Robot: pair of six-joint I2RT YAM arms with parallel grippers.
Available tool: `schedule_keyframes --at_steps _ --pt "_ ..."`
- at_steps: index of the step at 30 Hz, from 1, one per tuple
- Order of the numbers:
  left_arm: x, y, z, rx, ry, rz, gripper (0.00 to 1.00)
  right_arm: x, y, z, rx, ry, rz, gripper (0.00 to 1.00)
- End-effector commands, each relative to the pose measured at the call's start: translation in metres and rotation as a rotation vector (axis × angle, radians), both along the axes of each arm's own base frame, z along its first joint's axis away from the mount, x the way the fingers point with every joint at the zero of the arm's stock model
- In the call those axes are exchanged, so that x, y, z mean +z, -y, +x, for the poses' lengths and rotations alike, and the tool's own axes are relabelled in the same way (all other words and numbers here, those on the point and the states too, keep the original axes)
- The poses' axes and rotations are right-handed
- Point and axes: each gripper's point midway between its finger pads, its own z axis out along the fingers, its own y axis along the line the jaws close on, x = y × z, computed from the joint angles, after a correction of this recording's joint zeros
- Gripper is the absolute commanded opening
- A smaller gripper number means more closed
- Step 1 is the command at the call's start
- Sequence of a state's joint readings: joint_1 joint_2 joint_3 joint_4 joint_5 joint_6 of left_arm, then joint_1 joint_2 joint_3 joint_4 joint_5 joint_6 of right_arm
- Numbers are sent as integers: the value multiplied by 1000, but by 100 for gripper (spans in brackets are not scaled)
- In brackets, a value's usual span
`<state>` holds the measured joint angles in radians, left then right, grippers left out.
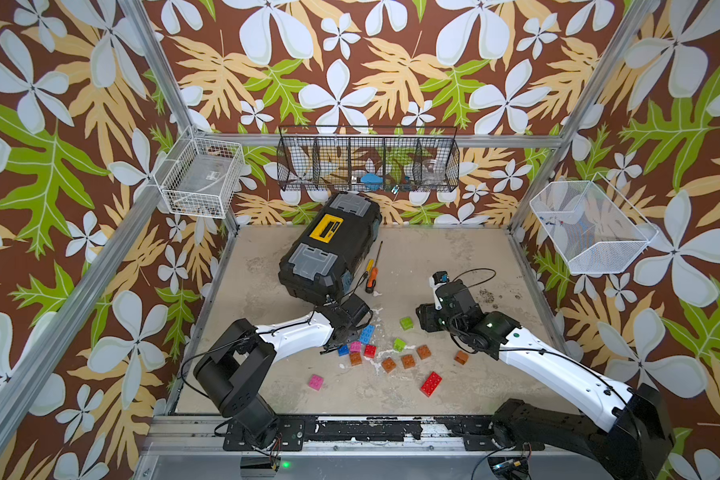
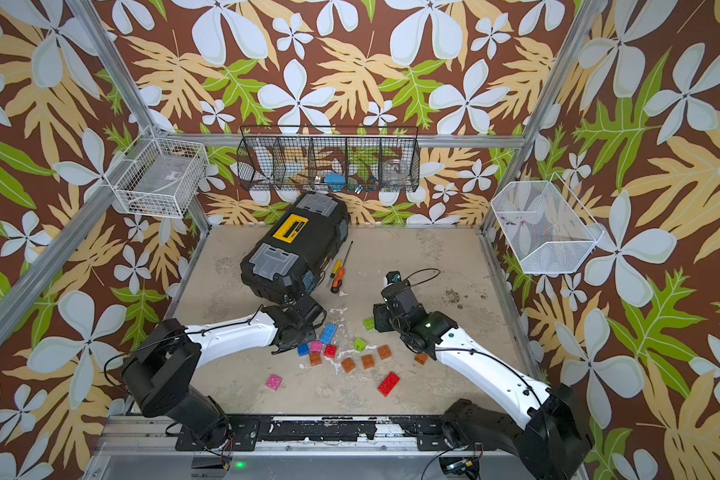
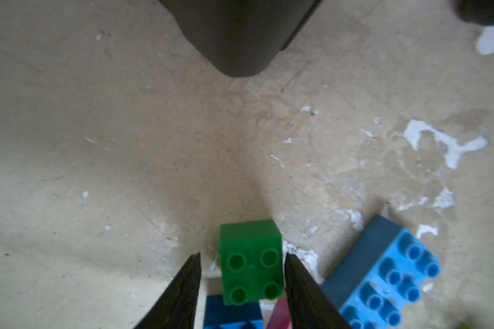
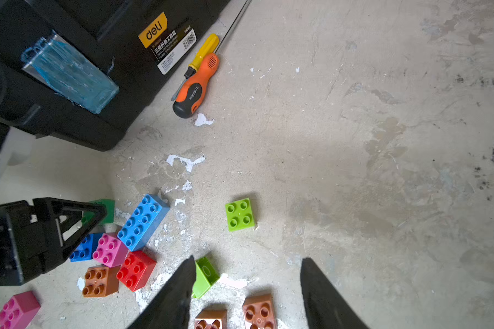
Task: Assemble the letter h with lego
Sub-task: Pick up the lego brick from the center of the board.
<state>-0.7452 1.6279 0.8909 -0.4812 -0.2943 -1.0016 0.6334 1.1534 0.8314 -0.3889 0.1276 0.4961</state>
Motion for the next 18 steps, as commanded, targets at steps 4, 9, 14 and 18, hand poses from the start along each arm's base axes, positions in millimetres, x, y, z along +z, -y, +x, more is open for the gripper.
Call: schedule_keyframes --at_steps 4,9,14,18 --pt "-10 -9 5 30 5 67 39 13 -2 -2 4 24 41 60" --pt "7 0 11 -1 39 28 32 22 -2 -7 18 30 58 60" --pt "33 22 -7 -141 22 -95 29 27 0 -14 21 29 83 60" --pt "47 44 -56 -279 1 -113 29 26 3 -20 13 18 98 60"
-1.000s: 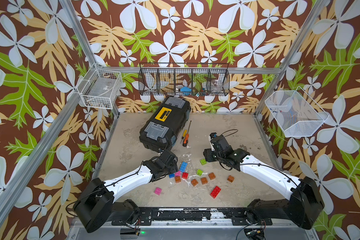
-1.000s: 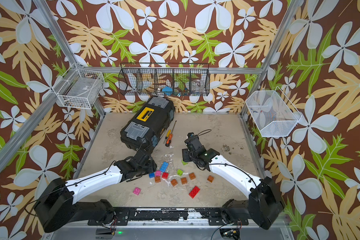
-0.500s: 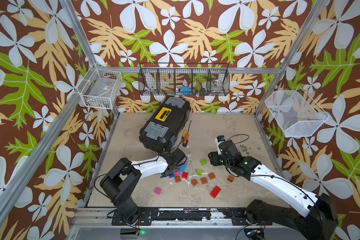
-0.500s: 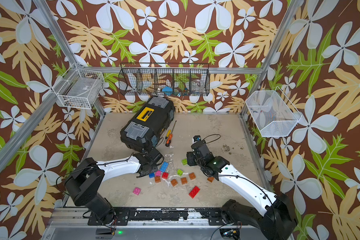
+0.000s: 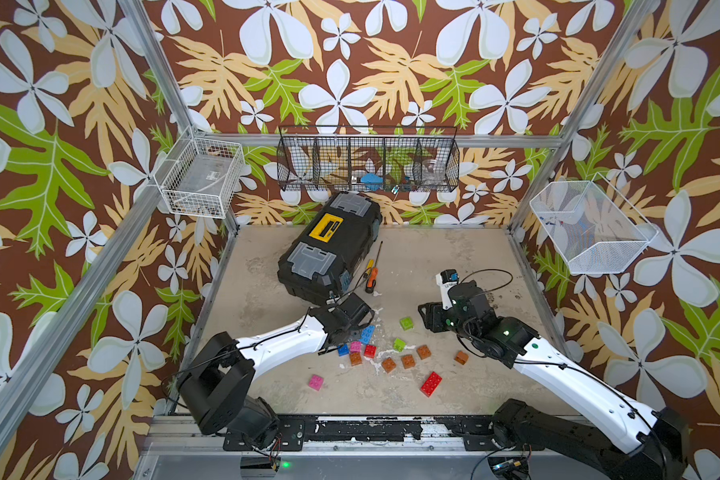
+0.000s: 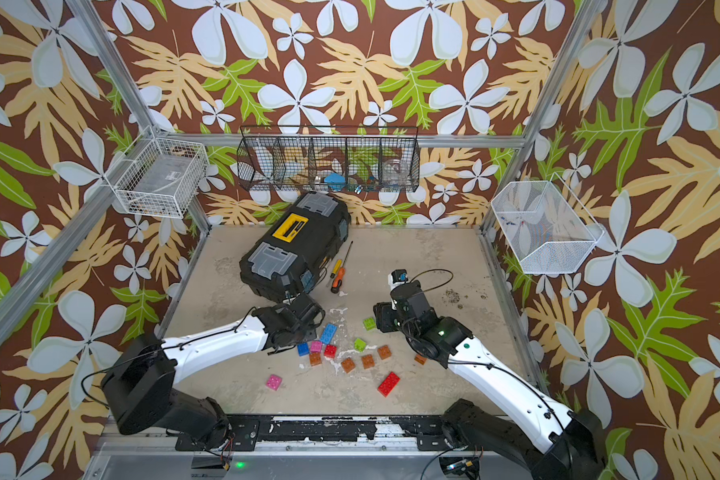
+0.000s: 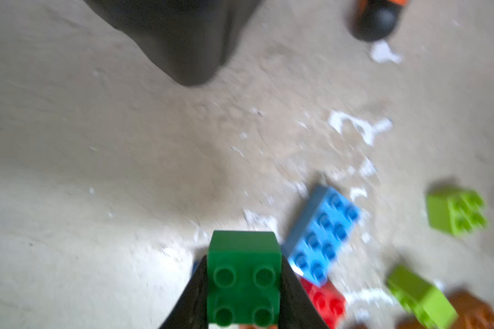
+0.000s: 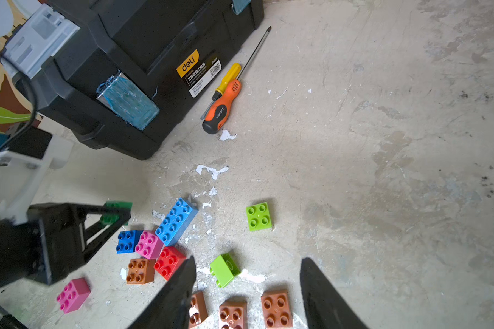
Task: Assemble the letter h with lego
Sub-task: Pick up the lego brick from the center of the board, then place the lego brick at the center of the board.
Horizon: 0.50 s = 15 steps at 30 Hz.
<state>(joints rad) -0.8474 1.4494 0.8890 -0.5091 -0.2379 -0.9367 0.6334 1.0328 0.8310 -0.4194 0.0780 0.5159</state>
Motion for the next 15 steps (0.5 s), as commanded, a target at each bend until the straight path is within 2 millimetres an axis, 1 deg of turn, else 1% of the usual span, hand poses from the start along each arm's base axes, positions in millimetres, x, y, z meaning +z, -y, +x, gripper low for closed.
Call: schedule_keyframes --at_steps 1,4,6,7,9,12,13,14,15 --pt "-3 14 -49 -139 -80 6 29 -5 3 -7 -8 -31 13 60" --pt "-18 32 -99 -253 -144 8 29 -8 0 -12 2 -39 49 60" --pt "-33 37 -121 -314 -162 62 30 -9 -3 -14 5 -42 76 60" --pt "-42 37 -129 -334 -170 96 30 -11 -4 -14 7 -47 88 60" --pt "-56 39 -138 -352 -194 137 31 -13 -7 -16 12 -58 108 60" --pt "-65 48 -139 -367 -193 148 34 -17 -9 -19 21 -81 121 60" --pt "-67 51 -138 -367 -189 148 37 -20 -9 -21 19 -91 120 60" --pt "-67 53 -136 -368 -182 150 43 -22 -8 -23 19 -100 119 60" --pt "-66 54 -134 -368 -173 154 51 -24 -7 -24 15 -108 118 60"
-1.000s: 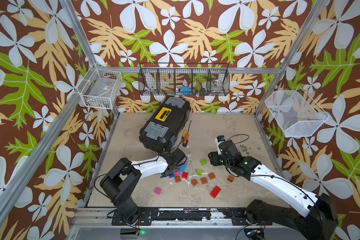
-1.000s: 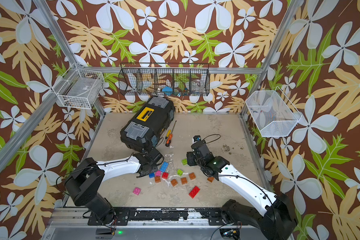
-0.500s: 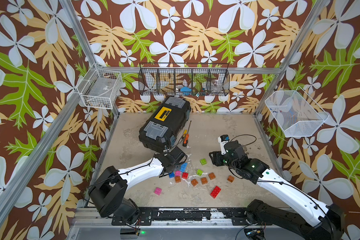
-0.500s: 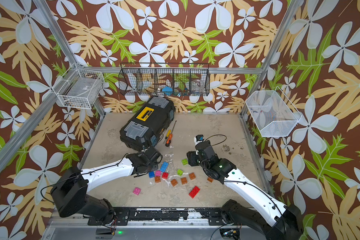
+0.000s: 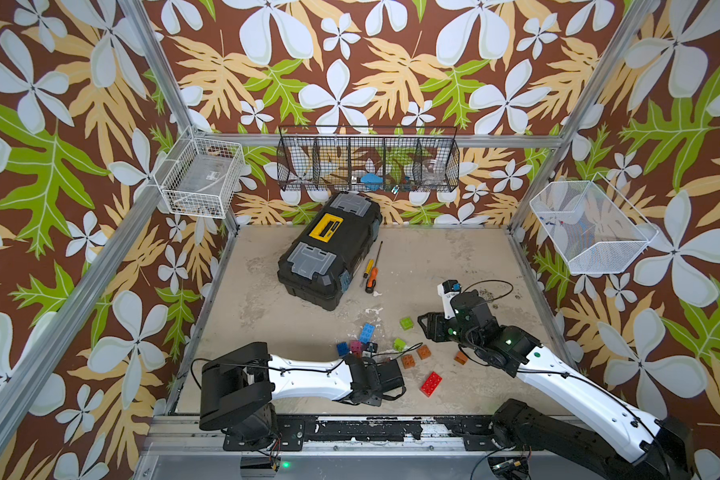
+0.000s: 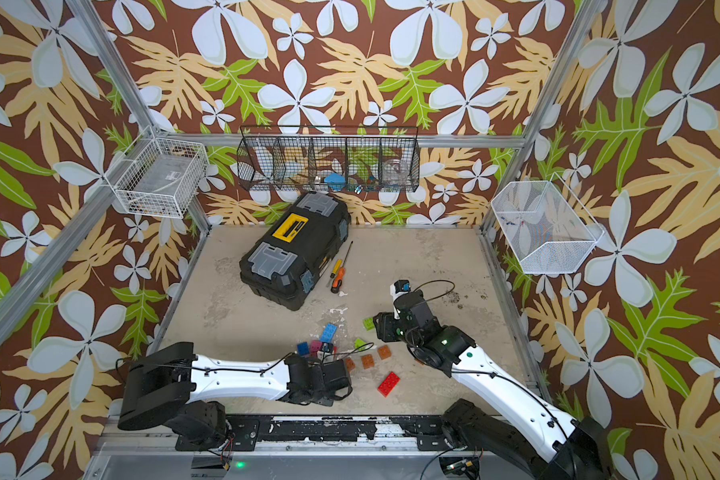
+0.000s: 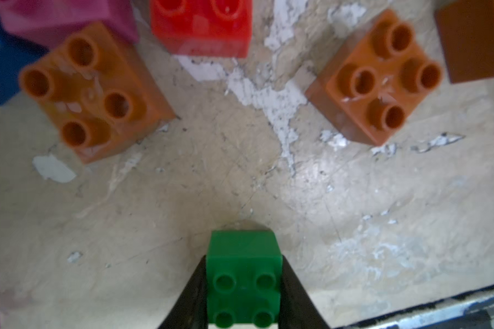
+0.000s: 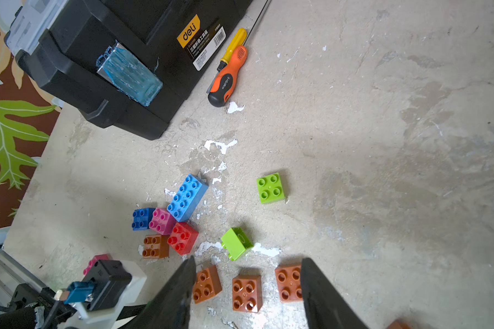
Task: Assemble the letter h with lego
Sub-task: Place the lego brick at the center of the board, then pick up the lego brick from the center of the board.
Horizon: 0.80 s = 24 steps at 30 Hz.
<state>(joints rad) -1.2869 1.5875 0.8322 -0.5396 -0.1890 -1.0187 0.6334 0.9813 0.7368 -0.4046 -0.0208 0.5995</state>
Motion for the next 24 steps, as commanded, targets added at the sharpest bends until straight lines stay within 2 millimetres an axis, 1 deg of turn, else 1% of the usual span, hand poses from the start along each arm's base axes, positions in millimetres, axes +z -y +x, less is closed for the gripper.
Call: schedule_keyframes --at_steps 1,3,6,9,10,12,14,18,20,22,24 --pt "-2 4 1 5 0 4 60 -4 0 -4 -7 -25 22 60" --pt "9 7 4 6 23 -12 66 -7 3 -9 -3 -34 14 61" --pt "37 5 14 20 81 -50 70 -16 9 -16 15 -46 -26 60" --pt "67 -14 34 86 122 -82 71 -21 12 -22 43 -59 -60 60" --pt "76 -26 43 120 139 -92 71 -23 9 -26 57 -82 -51 59" --pt "90 -50 61 178 179 -105 71 -29 -2 -36 97 -145 -7 59" --pt "100 -84 82 264 201 -104 71 -36 -18 -49 127 -202 25 58" --pt "108 -141 118 410 238 -97 71 -39 -63 -76 212 -226 17 58" --pt "108 -169 135 497 264 -82 71 -45 -88 -92 262 -248 -10 58" --pt "103 -185 145 566 278 -79 71 -54 -108 -106 290 -276 -53 58" --pt "96 -199 153 631 291 -62 71 -67 -122 -120 297 -325 -105 59"
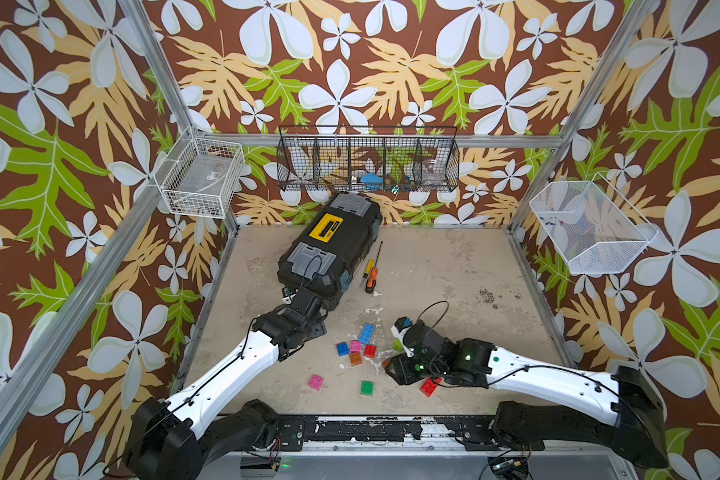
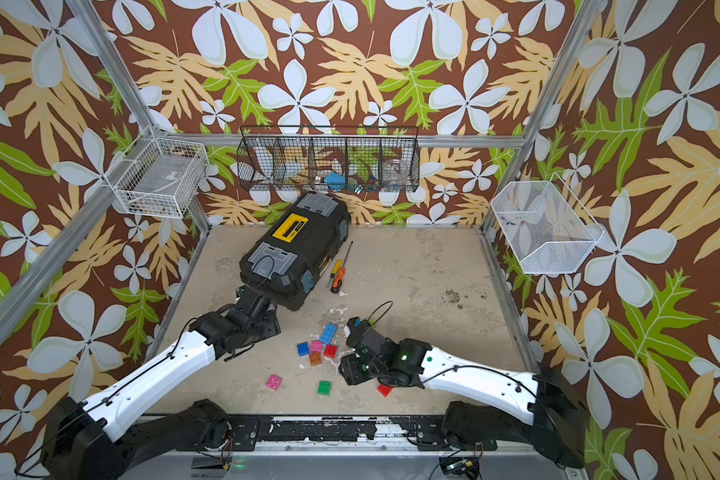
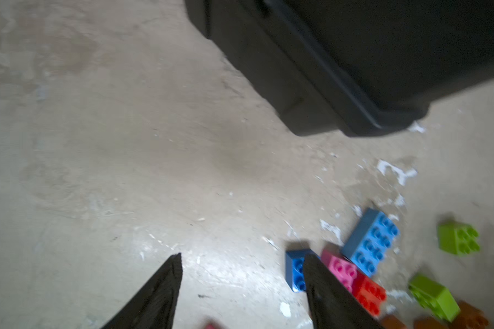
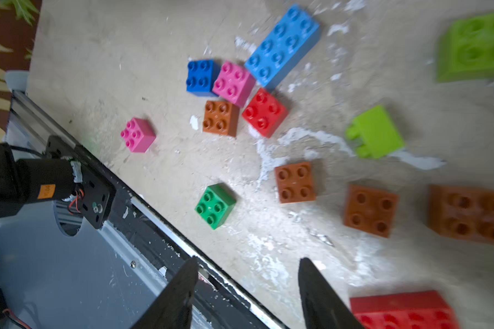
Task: Assemble the letter h with lego
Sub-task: Pick up the lego brick from the center of the board.
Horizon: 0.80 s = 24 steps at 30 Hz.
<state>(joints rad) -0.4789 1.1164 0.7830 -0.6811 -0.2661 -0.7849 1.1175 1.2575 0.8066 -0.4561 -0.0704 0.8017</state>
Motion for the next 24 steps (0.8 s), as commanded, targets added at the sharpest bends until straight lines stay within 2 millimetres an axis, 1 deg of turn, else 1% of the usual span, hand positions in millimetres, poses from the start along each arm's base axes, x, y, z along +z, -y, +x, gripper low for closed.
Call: schedule_keyframes --at_steps 1,4,6,7,9,12,15,18,20,22,24 --pt "-6 -18 12 57 23 42 71 -14 -17 -11 -63 -47 -61 59" --pt "-7 -25 16 92 53 58 71 -32 -29 -26 -89 -132 -96 59" --pt "-8 -25 17 100 77 42 71 -39 -37 -30 -108 -183 -89 59" --pt "-9 -24 16 100 88 33 71 -44 -36 -29 -133 -192 -113 59" --pt "-13 -26 13 105 94 29 71 -47 -37 -25 -166 -195 -140 59" --pt "-16 -29 9 116 104 26 71 -49 -48 -23 -187 -213 -125 60" --pt "-16 -26 8 109 117 -4 71 -59 -51 -22 -214 -233 -152 60" --pt "-16 -23 7 102 127 -27 71 -72 -52 -24 -228 -256 -175 57" --pt "-16 -22 7 100 130 -36 71 -80 -51 -23 -239 -256 -206 53" --pt "-16 -20 7 93 130 -47 71 -83 -51 -19 -243 -238 -237 47" --pt "-15 -20 8 92 133 -48 71 -81 -50 -12 -251 -204 -262 44"
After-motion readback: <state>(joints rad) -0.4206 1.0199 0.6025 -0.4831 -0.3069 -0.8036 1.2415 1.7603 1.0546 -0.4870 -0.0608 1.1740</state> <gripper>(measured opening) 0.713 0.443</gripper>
